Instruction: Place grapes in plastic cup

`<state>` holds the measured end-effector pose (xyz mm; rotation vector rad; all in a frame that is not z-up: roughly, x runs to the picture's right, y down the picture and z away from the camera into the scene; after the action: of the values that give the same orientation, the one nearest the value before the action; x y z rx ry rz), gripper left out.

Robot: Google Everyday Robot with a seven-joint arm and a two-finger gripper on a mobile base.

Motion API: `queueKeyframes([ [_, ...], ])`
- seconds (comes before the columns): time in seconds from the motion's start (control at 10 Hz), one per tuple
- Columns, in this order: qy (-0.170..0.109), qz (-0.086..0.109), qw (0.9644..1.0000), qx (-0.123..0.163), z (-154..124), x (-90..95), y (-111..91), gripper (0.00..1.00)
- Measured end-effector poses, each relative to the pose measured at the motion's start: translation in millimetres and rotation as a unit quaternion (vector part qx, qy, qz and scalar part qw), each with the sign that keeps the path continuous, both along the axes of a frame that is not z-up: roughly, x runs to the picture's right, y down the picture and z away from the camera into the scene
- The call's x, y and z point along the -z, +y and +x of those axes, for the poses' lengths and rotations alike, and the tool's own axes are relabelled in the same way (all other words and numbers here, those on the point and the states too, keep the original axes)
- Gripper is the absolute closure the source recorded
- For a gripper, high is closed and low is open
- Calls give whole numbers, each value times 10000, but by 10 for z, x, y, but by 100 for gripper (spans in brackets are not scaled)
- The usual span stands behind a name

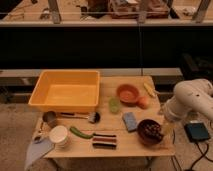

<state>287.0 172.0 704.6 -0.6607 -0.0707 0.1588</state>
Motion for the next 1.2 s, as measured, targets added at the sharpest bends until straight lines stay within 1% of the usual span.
queueKeyframes([
  [0.1,29,-69,10000,9,-55,-53,103,35],
  [0.3,134,-108,9999,-3,-106,-107,193,35],
  [0.4,236,-128,9996,-46,-98,-126,249,35],
  [0.6,347,-111,9993,-112,-75,-216,344,35],
  [0.9,491,-100,9985,-215,22,-254,354,35],
  [1.1,599,-46,9979,-235,71,-259,337,35],
  [1.2,663,-47,9975,-229,100,-265,348,37],
])
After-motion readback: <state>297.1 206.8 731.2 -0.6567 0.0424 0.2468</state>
